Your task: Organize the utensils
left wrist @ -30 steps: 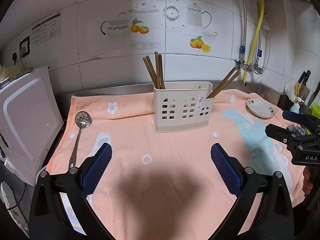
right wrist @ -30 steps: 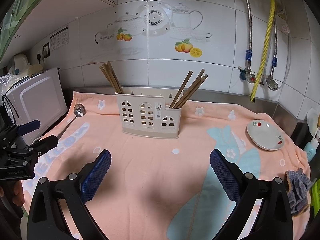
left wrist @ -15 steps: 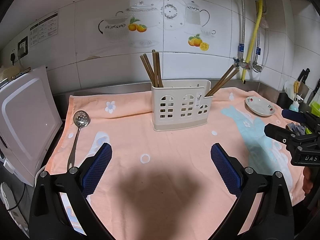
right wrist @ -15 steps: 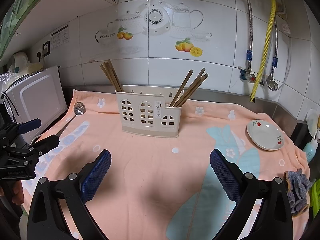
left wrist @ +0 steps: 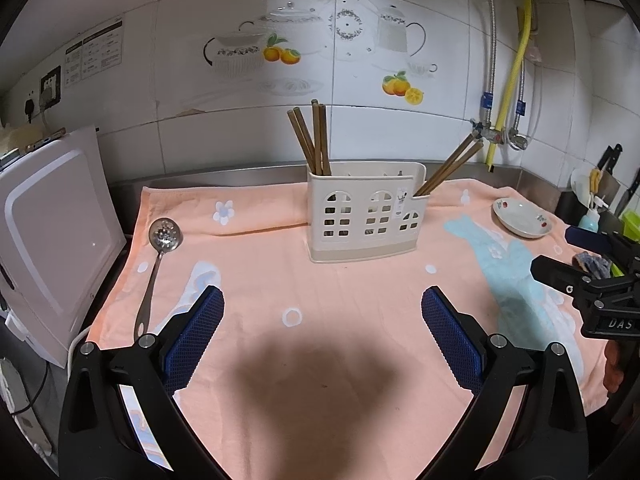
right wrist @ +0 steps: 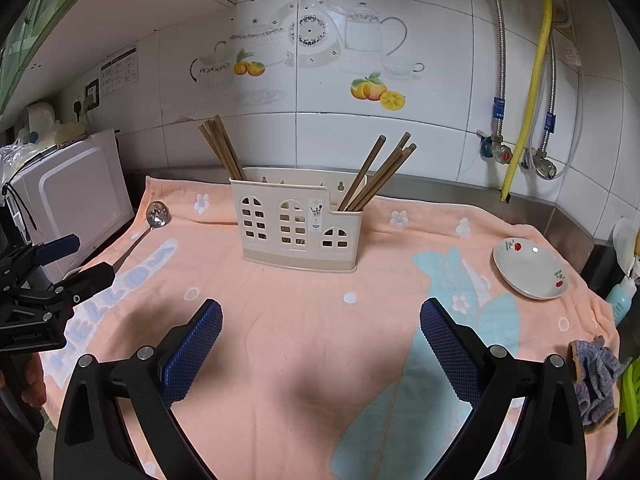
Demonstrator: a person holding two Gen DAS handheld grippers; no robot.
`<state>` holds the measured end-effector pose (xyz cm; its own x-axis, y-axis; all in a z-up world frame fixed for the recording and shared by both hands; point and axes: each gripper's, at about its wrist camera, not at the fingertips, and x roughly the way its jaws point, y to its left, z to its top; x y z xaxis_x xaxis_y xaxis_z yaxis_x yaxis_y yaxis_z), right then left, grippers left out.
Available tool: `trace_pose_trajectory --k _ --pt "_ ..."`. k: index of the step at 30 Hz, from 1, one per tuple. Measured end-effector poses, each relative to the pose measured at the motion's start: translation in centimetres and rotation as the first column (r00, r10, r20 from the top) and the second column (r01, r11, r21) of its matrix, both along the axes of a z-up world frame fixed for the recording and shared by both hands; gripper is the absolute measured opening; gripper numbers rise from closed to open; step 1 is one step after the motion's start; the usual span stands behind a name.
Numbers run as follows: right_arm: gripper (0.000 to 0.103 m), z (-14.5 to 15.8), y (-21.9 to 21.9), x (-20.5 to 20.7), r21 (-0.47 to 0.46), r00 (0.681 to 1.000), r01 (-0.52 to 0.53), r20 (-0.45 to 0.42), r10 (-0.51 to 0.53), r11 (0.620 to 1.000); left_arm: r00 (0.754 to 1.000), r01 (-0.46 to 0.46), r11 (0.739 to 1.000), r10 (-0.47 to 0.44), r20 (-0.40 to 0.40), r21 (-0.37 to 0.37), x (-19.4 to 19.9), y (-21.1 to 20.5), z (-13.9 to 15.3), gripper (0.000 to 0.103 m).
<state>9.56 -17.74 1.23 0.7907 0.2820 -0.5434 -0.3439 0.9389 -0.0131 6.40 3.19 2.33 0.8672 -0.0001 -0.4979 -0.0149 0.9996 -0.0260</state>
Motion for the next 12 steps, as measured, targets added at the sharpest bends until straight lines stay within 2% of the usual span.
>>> trace_pose_trajectory --k 6,12 --pt "0.096 -0.24 0.00 0.04 -0.002 1.000 -0.001 -0.008 0.001 1.000 1.000 -0.004 0.999 0.004 -0.001 0.051 -0.10 -0.65 0.02 0.098" --pt "0.096 -0.37 0.04 0.12 -0.004 1.000 0.000 -0.012 0.000 1.000 1.000 -0.001 0.999 0.001 -0.003 0.053 -0.22 -0.62 0.03 0.098"
